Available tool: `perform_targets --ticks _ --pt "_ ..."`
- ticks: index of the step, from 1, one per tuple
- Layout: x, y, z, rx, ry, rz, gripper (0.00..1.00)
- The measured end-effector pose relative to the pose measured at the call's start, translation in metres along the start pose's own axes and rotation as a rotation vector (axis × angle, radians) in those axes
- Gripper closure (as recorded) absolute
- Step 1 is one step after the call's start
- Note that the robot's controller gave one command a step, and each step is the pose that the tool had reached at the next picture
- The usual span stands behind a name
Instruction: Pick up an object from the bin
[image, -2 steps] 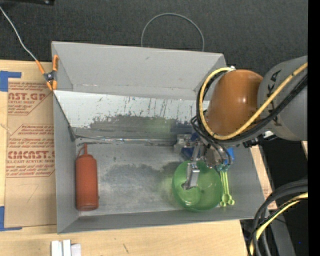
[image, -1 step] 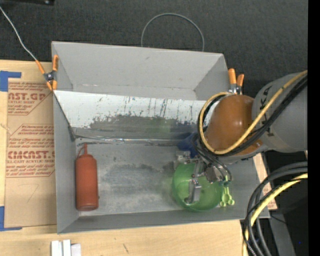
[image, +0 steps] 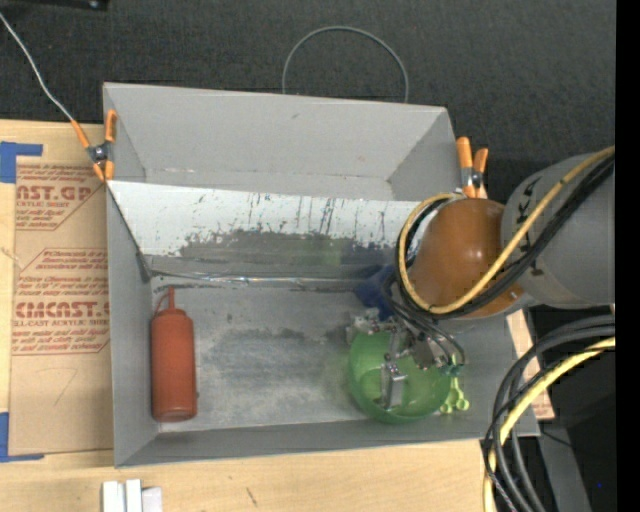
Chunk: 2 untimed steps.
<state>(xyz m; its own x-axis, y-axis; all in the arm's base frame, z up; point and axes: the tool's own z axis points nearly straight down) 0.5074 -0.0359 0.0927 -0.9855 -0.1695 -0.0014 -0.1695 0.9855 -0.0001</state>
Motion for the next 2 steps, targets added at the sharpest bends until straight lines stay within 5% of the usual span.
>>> perform_targets --ticks 1,2 --pt "-0.007 -0.023 0.017 0.001 -0.002 0.015 0.00" --pt "-0.043 -0.046 0.021 -0.004 0.001 -0.013 1.00"
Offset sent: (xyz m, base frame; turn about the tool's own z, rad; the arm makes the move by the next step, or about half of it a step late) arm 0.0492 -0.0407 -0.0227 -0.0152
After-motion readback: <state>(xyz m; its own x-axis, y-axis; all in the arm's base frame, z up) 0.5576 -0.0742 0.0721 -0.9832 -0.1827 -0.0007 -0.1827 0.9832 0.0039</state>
